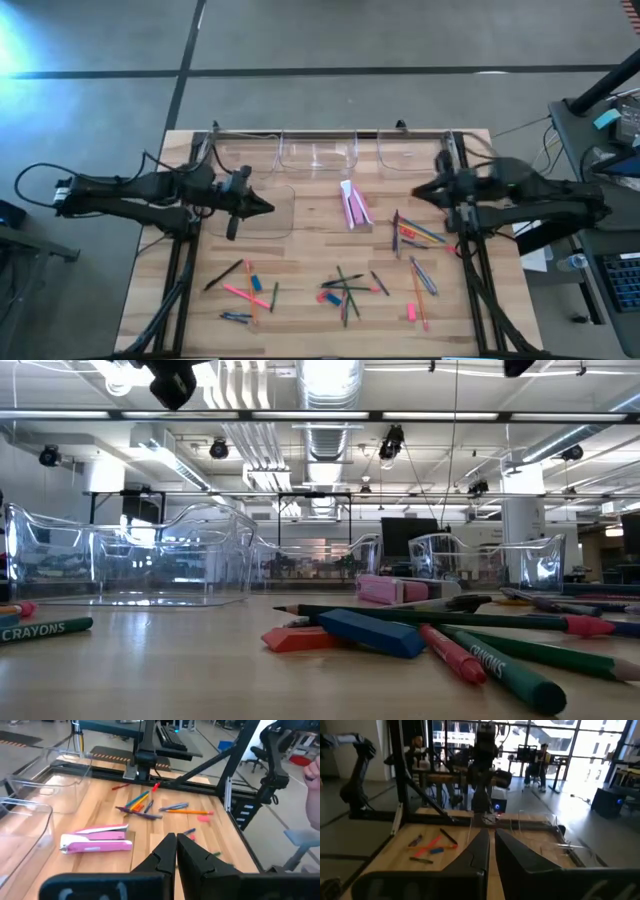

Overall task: Sort crayons/erasers/pens/pencils in bins
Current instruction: Put the black pen into the bottom left transparent bin

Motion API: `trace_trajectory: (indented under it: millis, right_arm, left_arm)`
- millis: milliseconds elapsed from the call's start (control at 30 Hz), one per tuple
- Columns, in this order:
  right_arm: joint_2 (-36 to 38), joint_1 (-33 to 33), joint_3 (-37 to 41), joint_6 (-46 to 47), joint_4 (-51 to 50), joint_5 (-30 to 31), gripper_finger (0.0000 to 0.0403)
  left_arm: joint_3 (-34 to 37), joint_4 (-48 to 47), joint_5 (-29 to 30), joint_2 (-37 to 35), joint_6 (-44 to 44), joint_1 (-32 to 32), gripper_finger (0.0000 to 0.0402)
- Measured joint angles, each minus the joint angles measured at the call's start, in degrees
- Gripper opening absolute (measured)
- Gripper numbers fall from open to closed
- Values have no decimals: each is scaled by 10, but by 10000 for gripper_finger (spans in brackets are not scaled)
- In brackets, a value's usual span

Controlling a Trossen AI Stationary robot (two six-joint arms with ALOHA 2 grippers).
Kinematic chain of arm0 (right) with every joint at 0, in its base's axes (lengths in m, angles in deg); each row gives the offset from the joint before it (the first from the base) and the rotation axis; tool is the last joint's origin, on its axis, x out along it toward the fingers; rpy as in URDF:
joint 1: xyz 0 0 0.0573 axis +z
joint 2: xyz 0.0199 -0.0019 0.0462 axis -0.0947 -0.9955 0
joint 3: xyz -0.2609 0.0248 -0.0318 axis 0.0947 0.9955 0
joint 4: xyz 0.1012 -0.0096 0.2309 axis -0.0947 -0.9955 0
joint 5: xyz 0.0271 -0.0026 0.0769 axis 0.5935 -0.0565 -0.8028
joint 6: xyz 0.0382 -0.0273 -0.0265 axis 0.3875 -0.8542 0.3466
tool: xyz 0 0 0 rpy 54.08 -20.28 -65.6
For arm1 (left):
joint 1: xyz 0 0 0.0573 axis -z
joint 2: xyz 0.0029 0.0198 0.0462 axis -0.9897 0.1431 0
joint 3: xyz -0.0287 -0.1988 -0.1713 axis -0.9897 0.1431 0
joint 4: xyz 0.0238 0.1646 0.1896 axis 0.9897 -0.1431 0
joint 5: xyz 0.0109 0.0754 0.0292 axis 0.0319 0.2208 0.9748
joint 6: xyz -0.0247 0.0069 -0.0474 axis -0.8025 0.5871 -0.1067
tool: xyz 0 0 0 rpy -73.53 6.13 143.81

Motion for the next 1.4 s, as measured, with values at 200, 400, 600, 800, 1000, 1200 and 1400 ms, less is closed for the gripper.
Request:
trace_trajectory:
  millis: [200,400,600,800,1000,1200,1400]
  right_arm:
    - [-87,0,6,-7,66,1,22]
    - [-164,0,3,41,141,4,22]
    - [-249,0,3,144,229,5,22]
    - [-305,0,-8,118,221,4,22]
    - [-295,1,-12,110,219,4,22]
    - [-252,25,-5,92,197,2,22]
    - [-232,48,-1,89,197,4,22]
  left_arm:
    - [-33,-132,0,-17,-44,1,0]
    - [-39,-287,-8,-18,-111,13,0]
    - [-37,-384,-34,6,-196,50,0]
    - [-76,-449,-49,44,-256,104,0]
    - [-151,-531,-17,94,-340,192,0]
    - [-154,-542,7,142,-473,321,0]
    - [-137,-530,52,190,-573,437,0]
